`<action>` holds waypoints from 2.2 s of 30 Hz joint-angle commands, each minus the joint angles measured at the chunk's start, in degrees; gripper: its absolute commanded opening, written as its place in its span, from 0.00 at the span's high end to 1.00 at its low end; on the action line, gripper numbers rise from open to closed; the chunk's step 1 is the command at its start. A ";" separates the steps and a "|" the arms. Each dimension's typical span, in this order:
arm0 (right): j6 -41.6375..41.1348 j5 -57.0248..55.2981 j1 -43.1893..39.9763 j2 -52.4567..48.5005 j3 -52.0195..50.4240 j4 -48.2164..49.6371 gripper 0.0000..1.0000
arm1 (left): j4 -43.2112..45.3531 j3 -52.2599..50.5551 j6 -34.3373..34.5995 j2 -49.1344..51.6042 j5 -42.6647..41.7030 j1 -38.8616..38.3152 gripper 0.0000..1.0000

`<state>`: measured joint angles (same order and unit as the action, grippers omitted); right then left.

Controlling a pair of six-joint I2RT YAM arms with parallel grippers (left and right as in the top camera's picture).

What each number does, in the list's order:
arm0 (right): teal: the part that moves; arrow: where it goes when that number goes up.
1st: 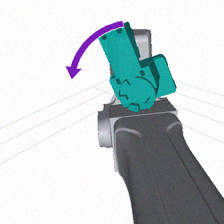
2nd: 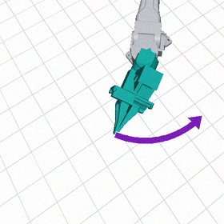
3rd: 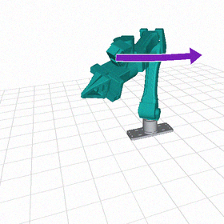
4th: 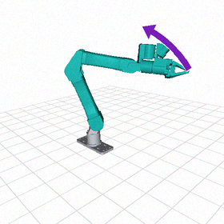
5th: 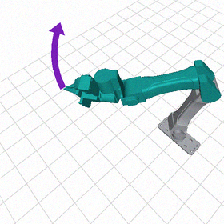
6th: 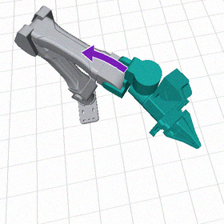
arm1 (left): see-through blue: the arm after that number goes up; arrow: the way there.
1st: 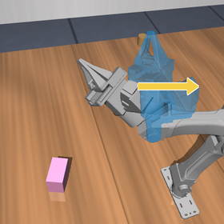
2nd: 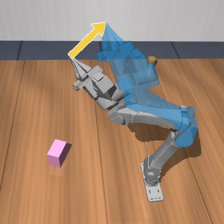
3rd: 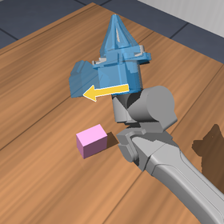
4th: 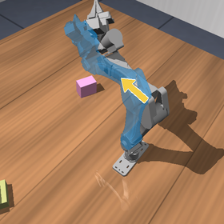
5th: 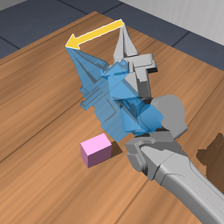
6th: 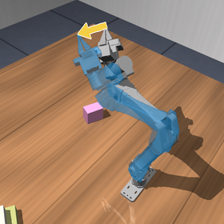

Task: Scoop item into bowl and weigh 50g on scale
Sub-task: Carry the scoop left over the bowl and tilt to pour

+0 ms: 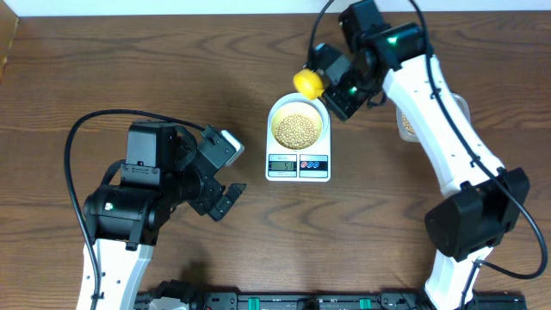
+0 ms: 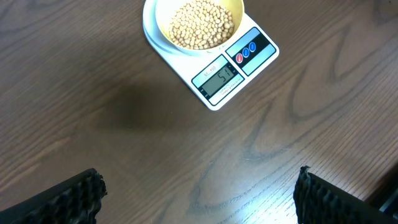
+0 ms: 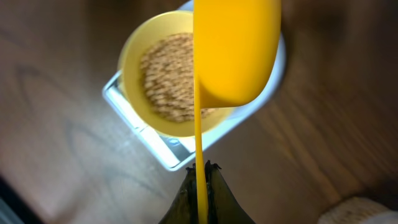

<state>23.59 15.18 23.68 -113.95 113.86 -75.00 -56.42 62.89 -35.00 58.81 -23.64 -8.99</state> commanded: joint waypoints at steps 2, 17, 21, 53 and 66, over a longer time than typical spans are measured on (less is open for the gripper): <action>3.80 2.12 2.38 -1.20 -1.29 -0.44 0.99 | -0.09 1.09 -0.98 0.02 0.13 0.31 0.01; 3.89 0.13 3.21 -2.43 -11.04 6.75 0.99 | -0.09 1.09 -0.98 0.02 0.13 0.31 0.01; 3.45 -1.20 3.21 -2.45 -12.44 10.25 0.99 | -0.09 1.09 -0.98 0.02 0.13 0.31 0.01; 0.63 -8.20 3.26 -2.45 -15.65 18.75 0.99 | -0.09 1.09 -0.98 0.02 0.13 0.31 0.01; 5.03 -15.85 6.36 -2.45 -15.76 17.66 0.99 | -0.09 1.09 -0.98 0.02 0.13 0.31 0.01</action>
<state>26.94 3.44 28.97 -115.87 98.37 -57.19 -56.42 62.89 -35.00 58.81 -23.64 -8.99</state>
